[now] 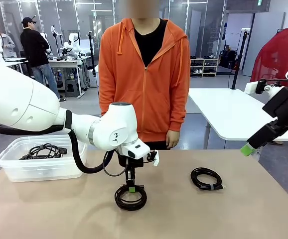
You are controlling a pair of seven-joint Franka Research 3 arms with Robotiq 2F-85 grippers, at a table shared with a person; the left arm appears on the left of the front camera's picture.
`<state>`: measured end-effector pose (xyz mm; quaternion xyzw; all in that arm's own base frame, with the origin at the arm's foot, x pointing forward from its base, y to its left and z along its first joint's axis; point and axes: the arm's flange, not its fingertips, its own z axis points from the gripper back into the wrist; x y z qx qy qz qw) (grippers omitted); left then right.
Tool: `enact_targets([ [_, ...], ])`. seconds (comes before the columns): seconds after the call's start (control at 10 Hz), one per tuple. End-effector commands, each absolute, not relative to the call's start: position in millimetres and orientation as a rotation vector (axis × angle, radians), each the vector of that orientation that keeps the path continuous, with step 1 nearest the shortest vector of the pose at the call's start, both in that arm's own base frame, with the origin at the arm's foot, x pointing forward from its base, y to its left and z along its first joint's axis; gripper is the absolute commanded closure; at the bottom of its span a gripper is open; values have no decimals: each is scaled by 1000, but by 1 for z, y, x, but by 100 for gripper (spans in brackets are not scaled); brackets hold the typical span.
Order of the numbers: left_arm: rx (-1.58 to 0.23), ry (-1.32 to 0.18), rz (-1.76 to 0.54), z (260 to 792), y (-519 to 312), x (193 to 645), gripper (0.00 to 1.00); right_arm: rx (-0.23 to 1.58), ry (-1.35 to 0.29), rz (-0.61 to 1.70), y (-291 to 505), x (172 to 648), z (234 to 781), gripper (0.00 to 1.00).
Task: Organize and store the cables.
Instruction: Place the USB Extension Cable into the Organizing box.
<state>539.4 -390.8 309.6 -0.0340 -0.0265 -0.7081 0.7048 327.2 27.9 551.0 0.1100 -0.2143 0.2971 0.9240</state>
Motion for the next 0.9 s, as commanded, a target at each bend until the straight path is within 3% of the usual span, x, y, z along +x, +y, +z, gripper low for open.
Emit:
enact_targets([
  [0.0, -75, -34, -1555, 308, -390, 537, 100, 219, -431, 611, 29, 328, 553, 0],
  [0.4, -80, -52, -1534, 314, -389, 538, 100, 219, -431, 611, 29, 328, 553, 0],
  [0.8, -120, -48, -1575, 392, -386, 523, 100, 219, -431, 611, 29, 328, 553, 0],
])
